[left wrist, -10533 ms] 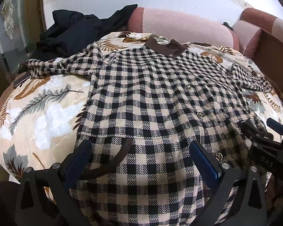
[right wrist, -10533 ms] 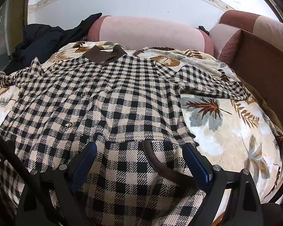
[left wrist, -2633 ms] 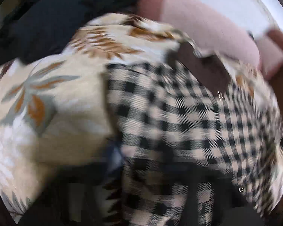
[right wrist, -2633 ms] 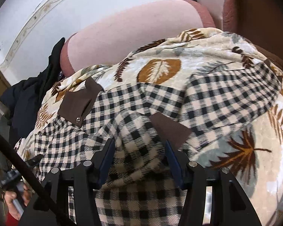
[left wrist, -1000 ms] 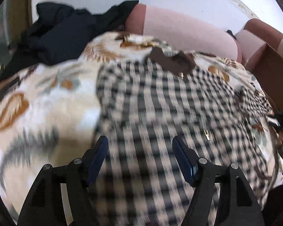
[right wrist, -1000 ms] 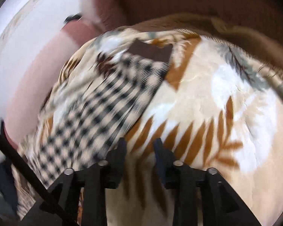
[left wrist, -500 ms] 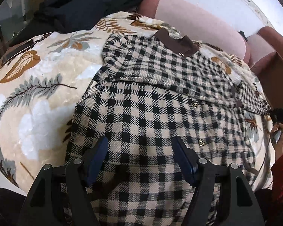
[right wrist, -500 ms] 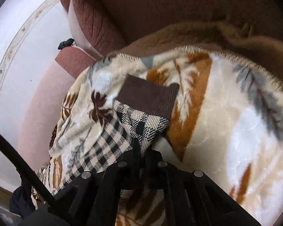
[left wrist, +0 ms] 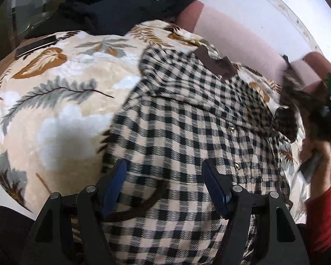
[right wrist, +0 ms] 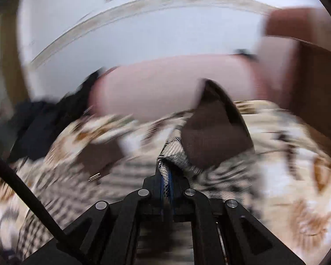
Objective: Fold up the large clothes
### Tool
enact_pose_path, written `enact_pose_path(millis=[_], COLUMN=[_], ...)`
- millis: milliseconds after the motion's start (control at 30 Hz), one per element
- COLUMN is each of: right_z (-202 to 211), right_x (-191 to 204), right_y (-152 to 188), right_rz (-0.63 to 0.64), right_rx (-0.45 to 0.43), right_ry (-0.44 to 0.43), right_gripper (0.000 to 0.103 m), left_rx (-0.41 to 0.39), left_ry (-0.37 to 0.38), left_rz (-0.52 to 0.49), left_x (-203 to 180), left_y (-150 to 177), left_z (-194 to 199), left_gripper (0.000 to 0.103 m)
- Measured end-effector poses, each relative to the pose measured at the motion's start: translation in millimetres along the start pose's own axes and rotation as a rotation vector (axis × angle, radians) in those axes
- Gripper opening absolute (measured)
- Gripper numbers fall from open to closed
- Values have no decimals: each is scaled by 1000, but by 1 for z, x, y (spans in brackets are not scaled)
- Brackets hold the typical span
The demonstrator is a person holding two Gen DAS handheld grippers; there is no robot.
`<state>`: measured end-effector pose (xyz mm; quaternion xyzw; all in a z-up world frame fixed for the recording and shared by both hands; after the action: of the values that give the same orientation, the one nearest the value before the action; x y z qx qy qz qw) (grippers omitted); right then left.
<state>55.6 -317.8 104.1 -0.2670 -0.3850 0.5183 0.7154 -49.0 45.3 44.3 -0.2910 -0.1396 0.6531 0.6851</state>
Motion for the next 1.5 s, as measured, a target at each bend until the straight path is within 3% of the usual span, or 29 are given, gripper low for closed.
enact_pose_path(millis=[100,167,200,267,400,600,700,800,867,900,933,1133,1267,1300,1400,1500], right_z=[-20,-31,-31,-20,10,32,11,3,-1,-4,-6,-5,-6,-7,-22,-39], right_x=[69,103,109,111,65,-33,-76,-83,-86,-89,-90,-96,-99,-99,-93,-80], right_y=[39,71,80,87,61,41,49,47,45,44,44,38,29,27,28,36], right_rz=[108,172,184,185,61,-173,-308,-311,-305,-306,-309,-274,-274,-275,-260,-212], right_rx=[111,238,262,287,277,202,239,249,242,243,245,202,149,147,166,211], right_ry=[-156,-267,-289,-316,-278,-164,-113,-98,-80,-79,-77,-56,-41,-38,-25,-16], right_gripper=[6,22,27,43,58,60,60,60,60,60,60,60,60,60,60,57], left_rx=[-8,-9,-13,-18,-15,63,79,70,90,115,137,-57,-148,-142,-27,33], left_ry=[7,23,29,34,82,177,209,215,200,193,189,119,-14,-48,-125,-90], left_rz=[28,45,46,29,-34,-99,-62,-34,-36,-41,-41,-80,-117,-123,-121,-56], left_x=[14,20,22,20,-2,-49,-62,-75,-81,-83,-83,-63,-34,-27,-4,17], left_y=[-2,-5,-8,-14,-34,-75,-92,-108,-116,-120,-125,-161,-170,-169,-160,-153], left_z=[6,7,6,5,-14,-79,-104,-123,-135,-143,-149,-101,-87,-93,-128,-140], left_gripper=[69,69,69,69,71,73,73,70,36,9,6,6,6,9,21,25])
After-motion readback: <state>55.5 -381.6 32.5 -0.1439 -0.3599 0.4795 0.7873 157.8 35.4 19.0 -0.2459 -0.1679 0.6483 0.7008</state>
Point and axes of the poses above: each gripper's, at about its wrist camera, not at the fingertips, and z roughly against the way its jaws point, x to its left, y to its underside, the point moved 1 cm from there along -z, roughly the way its jaws point, and after that the axes turned 9 degrees about -z, right-handed, at the moved point
